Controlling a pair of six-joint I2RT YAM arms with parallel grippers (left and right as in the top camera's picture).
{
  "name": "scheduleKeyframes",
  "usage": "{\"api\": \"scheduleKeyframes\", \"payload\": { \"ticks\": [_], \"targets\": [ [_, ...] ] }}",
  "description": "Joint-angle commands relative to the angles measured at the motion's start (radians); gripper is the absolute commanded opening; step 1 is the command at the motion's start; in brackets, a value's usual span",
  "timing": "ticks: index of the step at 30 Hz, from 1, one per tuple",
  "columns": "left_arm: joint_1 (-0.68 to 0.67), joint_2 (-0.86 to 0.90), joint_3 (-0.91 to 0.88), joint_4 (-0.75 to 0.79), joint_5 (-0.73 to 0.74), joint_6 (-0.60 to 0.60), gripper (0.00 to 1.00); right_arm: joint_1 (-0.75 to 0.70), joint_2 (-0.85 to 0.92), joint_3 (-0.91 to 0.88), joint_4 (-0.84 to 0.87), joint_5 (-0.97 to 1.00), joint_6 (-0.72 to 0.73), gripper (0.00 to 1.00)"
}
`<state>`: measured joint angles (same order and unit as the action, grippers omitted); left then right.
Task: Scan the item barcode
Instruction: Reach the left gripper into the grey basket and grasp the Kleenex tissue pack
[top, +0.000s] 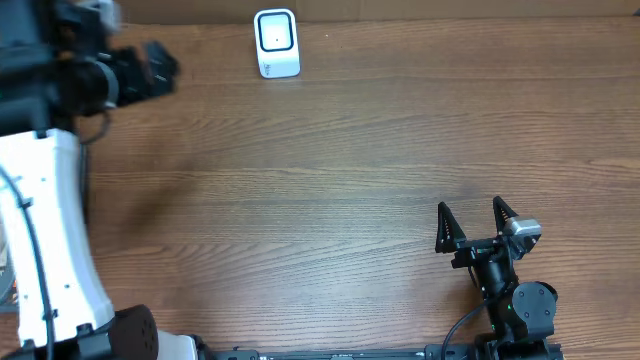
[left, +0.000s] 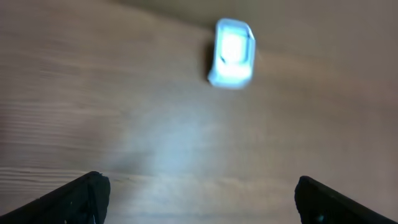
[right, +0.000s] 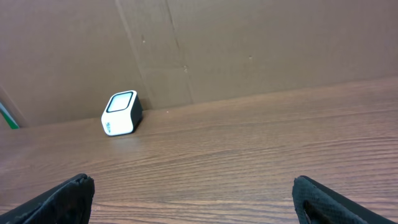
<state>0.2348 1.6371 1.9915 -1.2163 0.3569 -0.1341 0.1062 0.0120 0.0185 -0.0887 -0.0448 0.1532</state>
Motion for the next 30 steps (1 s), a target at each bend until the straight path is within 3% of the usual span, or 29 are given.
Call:
{"api": "scheduleKeyframes", "payload": {
  "ticks": [1,7,13,17,26,30],
  "targets": [
    [0.129,-0.009,0.114,-0.003,-0.028,-0.125,1.0,0.006,-0.009,-0.01,0.007,0.007,-0.004,1.0],
    [0.361,-0.008,0.166,-0.01,-0.045,-0.215,1.0,0.006,-0.009,-0.011,0.007,0.007,-0.004,1.0],
    [0.52,0.03,0.157,-0.095,-0.253,-0.267,0.96,0.006,-0.009,-0.01,0.007,0.007,-0.004,1.0],
    [0.566,0.085,0.12,-0.136,-0.373,-0.267,0.87,0.006,-0.009,-0.01,0.007,0.006,-0.004,1.0],
    [0.592,0.237,0.09,-0.147,-0.375,-0.266,0.81,0.006,-0.009,-0.01,0.007,0.007,-0.004,1.0],
    [0.592,0.308,0.09,-0.154,-0.375,-0.262,0.73,0.006,-0.009,-0.01,0.007,0.007,-0.004,1.0]
  ]
}}
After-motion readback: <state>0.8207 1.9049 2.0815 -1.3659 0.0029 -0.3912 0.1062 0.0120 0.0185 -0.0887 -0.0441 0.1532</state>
